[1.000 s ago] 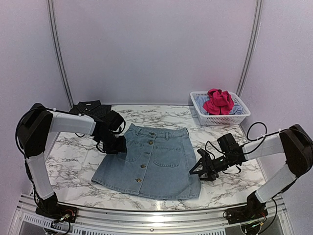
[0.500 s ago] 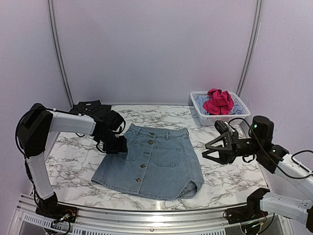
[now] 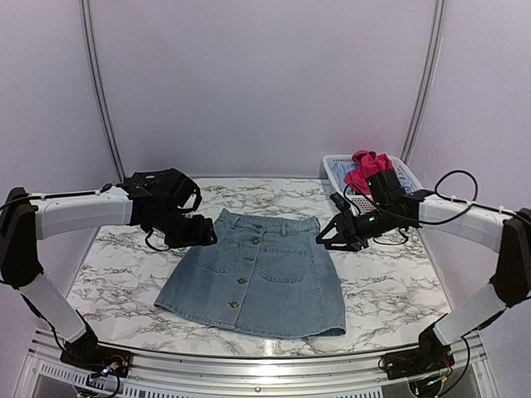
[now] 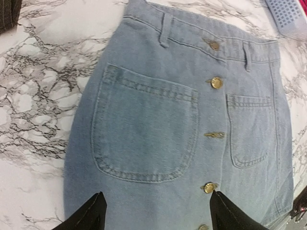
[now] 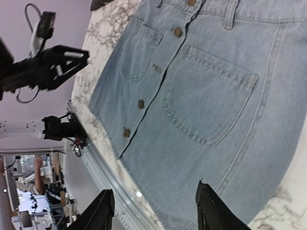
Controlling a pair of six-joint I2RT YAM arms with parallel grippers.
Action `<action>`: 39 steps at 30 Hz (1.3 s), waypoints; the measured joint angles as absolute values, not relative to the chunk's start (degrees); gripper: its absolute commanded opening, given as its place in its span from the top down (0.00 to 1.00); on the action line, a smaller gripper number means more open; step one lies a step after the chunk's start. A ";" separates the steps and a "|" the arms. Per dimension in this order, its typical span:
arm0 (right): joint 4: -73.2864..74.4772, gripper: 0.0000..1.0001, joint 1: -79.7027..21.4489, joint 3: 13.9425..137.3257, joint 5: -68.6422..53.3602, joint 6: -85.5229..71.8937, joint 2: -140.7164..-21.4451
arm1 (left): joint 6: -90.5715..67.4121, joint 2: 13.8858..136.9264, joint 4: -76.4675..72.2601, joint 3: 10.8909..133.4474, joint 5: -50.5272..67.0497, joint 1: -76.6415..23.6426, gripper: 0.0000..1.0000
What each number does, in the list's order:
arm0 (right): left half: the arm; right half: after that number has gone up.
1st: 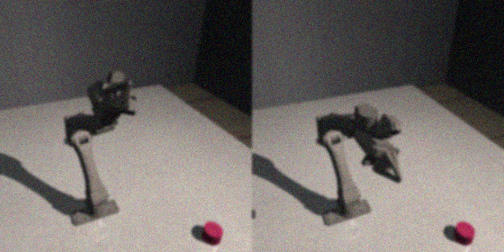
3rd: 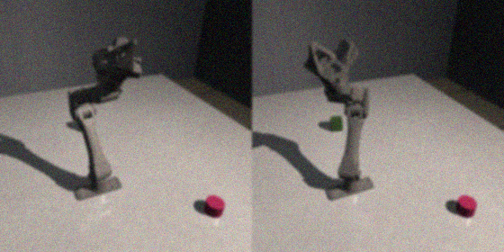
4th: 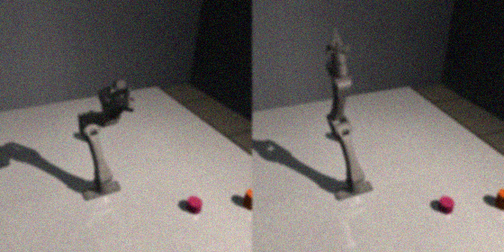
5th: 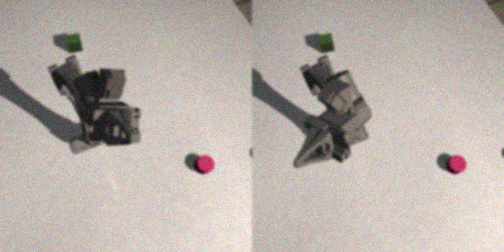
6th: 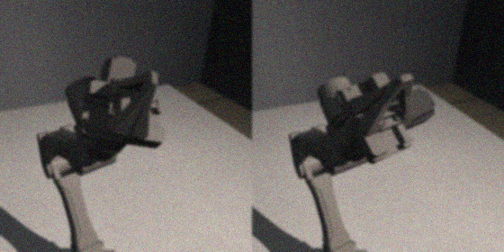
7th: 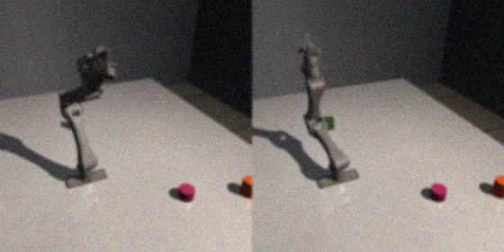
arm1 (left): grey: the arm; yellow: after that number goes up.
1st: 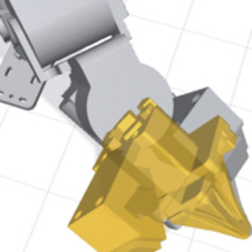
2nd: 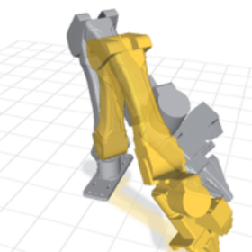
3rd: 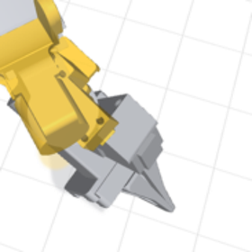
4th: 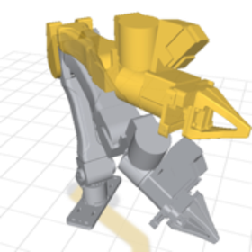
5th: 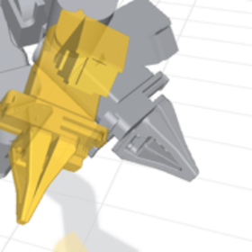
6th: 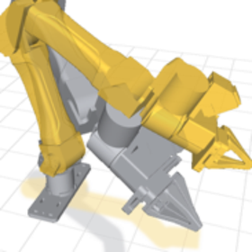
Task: Fold and stack the mixed laundry pile
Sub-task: Smooth out the flattened skirt at the center of the board, then rotate the flattened skirt at the center of the board.
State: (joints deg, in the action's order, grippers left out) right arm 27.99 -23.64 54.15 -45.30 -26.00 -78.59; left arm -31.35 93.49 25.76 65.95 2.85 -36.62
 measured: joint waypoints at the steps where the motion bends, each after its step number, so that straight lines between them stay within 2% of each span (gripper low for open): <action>1: 28.47 0.46 -23.66 56.42 -44.29 -23.09 -81.80 | -31.79 92.25 25.56 65.34 2.90 -37.69 0.27; 7: 29.85 0.49 -23.86 62.94 -42.59 -12.12 -96.23 | -36.14 91.48 25.56 55.51 3.07 -43.72 0.35; 11: 30.00 0.53 -24.01 64.90 -41.58 -8.12 -103.57 | -38.59 93.51 26.02 52.16 2.39 -44.12 0.41; 15: 30.22 0.54 -24.95 62.59 -39.97 -6.13 -106.08 | -38.65 96.84 26.13 54.89 1.52 -42.76 0.48; 20: 26.68 0.54 -28.01 52.71 -39.72 -8.56 -99.74 | -35.48 107.24 26.55 67.13 0.40 -39.44 0.51; 23: 23.09 0.52 -35.27 46.17 -40.10 -14.57 -94.54 | -31.86 115.63 26.87 78.32 -0.60 -37.91 0.48; 25: 19.94 0.50 -41.41 44.45 -40.99 -20.34 -93.30 | -29.04 121.97 27.79 87.79 -0.93 -36.99 0.41; 28: 15.57 0.49 -50.22 46.68 -43.05 -27.38 -93.82 | -25.30 129.43 28.77 99.68 -1.10 -36.34 0.28; 30: 14.96 0.48 -52.40 50.33 -43.79 -29.56 -93.93 | -23.40 131.50 29.34 103.61 -0.91 -36.05 0.25; 34: 14.66 0.48 -48.03 57.01 -43.88 -29.28 -92.14 | -20.40 129.21 31.51 103.77 -0.84 -36.01 0.22; 39: 18.90 0.49 -34.94 59.40 -40.71 -22.02 -90.61 | -18.98 117.51 32.77 93.01 -0.47 -38.06 0.22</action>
State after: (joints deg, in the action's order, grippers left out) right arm 18.90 -34.94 59.40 -40.71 -22.02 -90.61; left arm -18.98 117.51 32.77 93.01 -0.47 -38.06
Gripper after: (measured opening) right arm 0.514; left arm 0.775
